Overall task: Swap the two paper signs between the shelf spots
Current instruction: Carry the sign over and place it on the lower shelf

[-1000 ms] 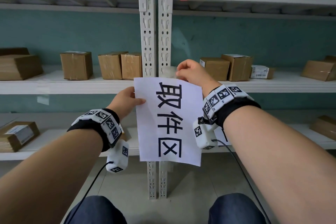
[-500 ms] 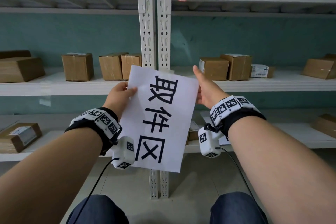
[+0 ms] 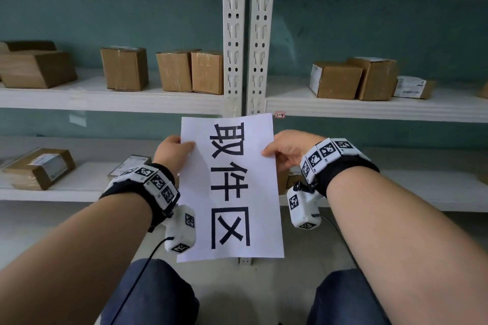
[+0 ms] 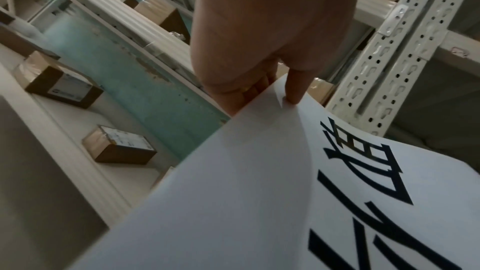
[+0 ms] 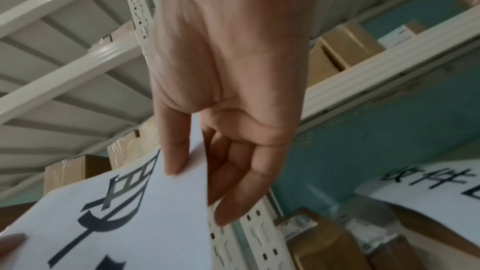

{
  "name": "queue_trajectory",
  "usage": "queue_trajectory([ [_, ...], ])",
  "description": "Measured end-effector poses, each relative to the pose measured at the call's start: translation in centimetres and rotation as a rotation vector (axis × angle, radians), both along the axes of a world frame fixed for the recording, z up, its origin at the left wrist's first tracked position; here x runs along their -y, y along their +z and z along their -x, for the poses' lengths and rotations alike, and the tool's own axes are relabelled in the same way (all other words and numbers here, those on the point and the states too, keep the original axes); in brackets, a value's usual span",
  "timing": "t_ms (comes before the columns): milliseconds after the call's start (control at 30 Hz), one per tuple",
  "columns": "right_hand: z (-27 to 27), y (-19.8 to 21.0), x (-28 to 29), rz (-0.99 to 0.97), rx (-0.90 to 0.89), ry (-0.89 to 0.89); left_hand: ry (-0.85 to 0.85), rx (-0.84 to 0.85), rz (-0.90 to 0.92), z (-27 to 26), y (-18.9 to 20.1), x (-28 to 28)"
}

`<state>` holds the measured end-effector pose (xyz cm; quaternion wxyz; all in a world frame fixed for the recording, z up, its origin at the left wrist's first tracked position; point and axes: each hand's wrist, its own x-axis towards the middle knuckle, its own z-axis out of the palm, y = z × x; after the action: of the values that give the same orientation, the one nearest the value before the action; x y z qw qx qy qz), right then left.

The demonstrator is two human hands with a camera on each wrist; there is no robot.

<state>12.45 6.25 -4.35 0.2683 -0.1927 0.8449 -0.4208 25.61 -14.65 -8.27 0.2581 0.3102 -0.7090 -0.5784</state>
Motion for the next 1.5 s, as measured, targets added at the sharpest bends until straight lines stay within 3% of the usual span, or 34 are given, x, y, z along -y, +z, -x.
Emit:
queue_trajectory([
  [233,1.5,-4.4,5.2,-0.041,0.023,-0.019,-0.034,0.176,-0.163,-1.7,-3.6,3.9],
  [533,3.6,-9.5,11.0,-0.034,0.051,-0.042,0.028,0.27,-0.206,-2.4,-6.4,8.2],
  [800,6.4,-12.0,15.9,0.043,0.104,-0.108,-0.104,0.563,-0.249,-1.6,-8.3,11.4],
  [1000,7.1,-13.7,18.4,0.188,0.29,-0.172,0.019,0.472,-0.249,0.0,-9.7,14.7],
  [1133,7.1,-14.8,18.5,0.132,0.456,-0.04,0.09,0.427,-0.216,1.9,-10.6,16.8],
  [1300,7.8,-16.9,18.9,-0.025,0.499,0.045,0.165,0.457,-0.076,4.9,-12.2,18.9],
  [1500,9.1,-18.5,20.5,0.088,0.532,-0.016,0.214,0.465,0.034,9.2,-14.3,20.1],
])
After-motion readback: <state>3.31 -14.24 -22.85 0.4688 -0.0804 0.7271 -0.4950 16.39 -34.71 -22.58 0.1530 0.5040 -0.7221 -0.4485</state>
